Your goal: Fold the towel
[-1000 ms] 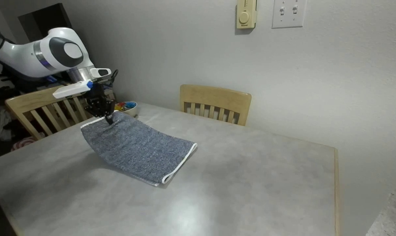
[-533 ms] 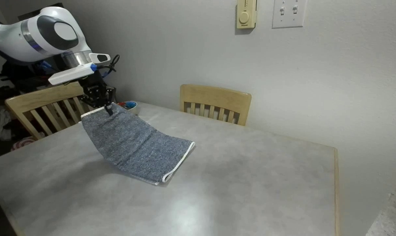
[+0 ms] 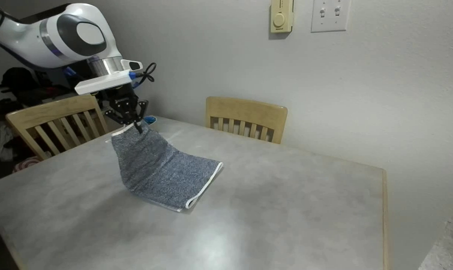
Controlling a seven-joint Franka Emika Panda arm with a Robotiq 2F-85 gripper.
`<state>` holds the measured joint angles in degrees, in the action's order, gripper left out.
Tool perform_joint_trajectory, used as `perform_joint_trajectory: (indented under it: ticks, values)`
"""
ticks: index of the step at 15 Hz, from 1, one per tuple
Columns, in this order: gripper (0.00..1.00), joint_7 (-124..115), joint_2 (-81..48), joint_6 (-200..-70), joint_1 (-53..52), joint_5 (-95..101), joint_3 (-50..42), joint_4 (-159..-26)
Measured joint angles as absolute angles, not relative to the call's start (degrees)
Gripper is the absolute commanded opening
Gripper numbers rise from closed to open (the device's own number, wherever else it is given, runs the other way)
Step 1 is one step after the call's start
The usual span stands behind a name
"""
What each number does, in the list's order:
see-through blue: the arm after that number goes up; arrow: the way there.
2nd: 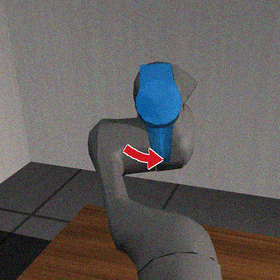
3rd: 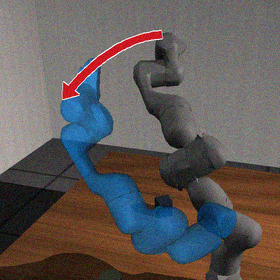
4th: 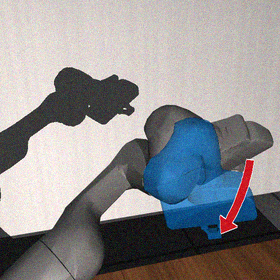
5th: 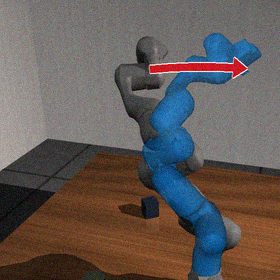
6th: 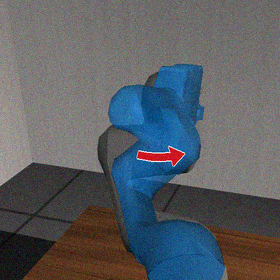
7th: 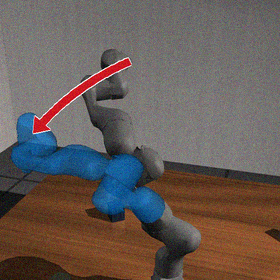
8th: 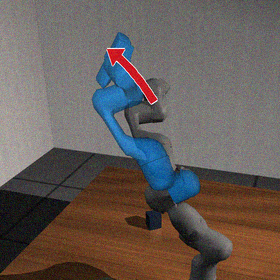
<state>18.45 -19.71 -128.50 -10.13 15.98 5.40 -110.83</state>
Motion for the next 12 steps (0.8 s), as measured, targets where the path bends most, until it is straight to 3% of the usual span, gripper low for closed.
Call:
perform_joint_trajectory:
  ticks: [12]
  values:
    - [0.02, 57.56, -19.61, -128.01, 2.85, -7.27, 8.16, -110.55]
